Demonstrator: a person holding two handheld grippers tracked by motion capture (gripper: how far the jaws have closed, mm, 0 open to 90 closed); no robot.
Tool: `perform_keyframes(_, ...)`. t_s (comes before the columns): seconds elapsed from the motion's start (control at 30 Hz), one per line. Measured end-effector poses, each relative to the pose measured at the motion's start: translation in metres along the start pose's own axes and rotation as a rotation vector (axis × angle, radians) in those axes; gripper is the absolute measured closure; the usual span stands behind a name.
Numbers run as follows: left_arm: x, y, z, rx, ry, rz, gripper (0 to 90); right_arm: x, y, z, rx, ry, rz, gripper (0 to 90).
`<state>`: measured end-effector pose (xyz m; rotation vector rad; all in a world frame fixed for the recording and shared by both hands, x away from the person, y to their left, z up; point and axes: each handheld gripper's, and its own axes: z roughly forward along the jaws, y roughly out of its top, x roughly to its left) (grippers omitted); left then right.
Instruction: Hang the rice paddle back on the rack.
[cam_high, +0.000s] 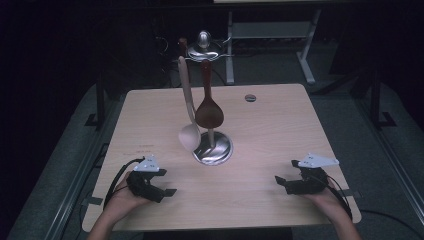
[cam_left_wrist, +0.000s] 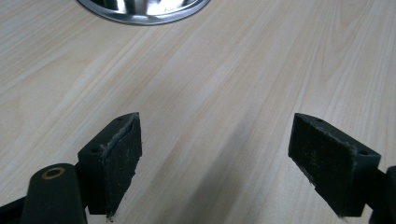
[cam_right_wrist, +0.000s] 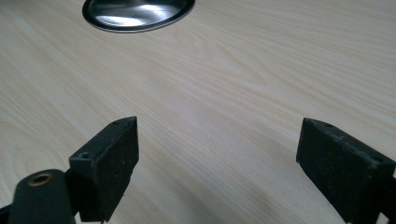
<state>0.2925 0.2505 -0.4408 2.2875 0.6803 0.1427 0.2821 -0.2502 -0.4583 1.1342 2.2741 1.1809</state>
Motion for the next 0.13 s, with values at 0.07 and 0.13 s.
perform_keyframes(0.07, -0.0008, 0.0, 0.0013, 0.0, -0.001, -0.002, 17.2, -0.0004, 0.0004, 0.0006, -0.002, 0.006, 0.003, 13.0)
perform_keyframes(0.13, -0.0012, 0.0005, 0.0021, 0.006, -0.001, 0.002, 17.1, 0.0, 0.0009, 0.0009, -0.005, 0.008, -0.003, 13.0)
